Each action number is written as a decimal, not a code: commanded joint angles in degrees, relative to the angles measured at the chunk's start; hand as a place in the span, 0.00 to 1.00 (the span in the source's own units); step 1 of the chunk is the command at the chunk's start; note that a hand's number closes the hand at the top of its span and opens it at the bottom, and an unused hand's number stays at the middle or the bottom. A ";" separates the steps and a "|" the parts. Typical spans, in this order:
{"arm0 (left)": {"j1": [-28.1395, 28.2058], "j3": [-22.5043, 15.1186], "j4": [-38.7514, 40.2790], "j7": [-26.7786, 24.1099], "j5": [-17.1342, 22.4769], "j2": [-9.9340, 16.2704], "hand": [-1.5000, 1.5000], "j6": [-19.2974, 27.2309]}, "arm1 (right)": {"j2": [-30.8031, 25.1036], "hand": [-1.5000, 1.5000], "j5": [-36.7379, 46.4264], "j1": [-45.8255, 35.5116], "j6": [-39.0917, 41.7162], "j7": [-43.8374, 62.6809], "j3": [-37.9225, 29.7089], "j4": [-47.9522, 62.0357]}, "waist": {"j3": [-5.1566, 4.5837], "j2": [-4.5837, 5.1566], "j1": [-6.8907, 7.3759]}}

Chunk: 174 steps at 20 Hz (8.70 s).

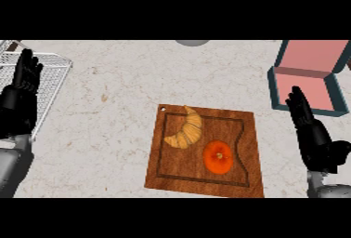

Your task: Pick the squash from the cutting board and place it in the cardboard box

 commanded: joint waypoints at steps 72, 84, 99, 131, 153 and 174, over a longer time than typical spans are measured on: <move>4.50 0.55 -7.25 0.63 -13.20 -8.29 0.50 -28.36 | -2.43 0.00 68.40 -20.33 52.62 -5.57 28.89 -12.63 | -0.07 -1.70 -0.14; -0.25 3.41 -2.96 1.93 -16.40 -11.01 0.50 -30.03 | -1.09 0.00 76.48 -16.23 51.41 -9.68 27.46 -12.34 | -0.07 -1.72 -0.61; 3.92 1.24 -10.89 5.05 -19.84 -15.45 0.50 -29.87 | 1.89 1.00 82.31 -16.31 36.10 -23.61 27.63 0.10 | -0.04 -1.72 -0.32; 2.85 4.19 -8.42 4.96 -21.43 -16.81 0.50 -30.62 | -0.92 1.00 38.26 -6.99 45.08 -24.27 -15.80 -26.36 | -0.13 -1.74 -1.14; 1.47 4.94 -7.89 2.00 -20.49 -14.91 0.50 -34.87 | -19.36 1.00 51.97 -39.71 44.35 -25.00 -14.97 30.96 | -0.03 -0.76 1.90; 2.46 4.25 -7.27 1.45 -21.58 -17.37 0.50 -33.06 | -18.29 0.00 40.82 -54.01 49.42 -49.96 -19.28 66.28 | 0.21 -0.82 2.19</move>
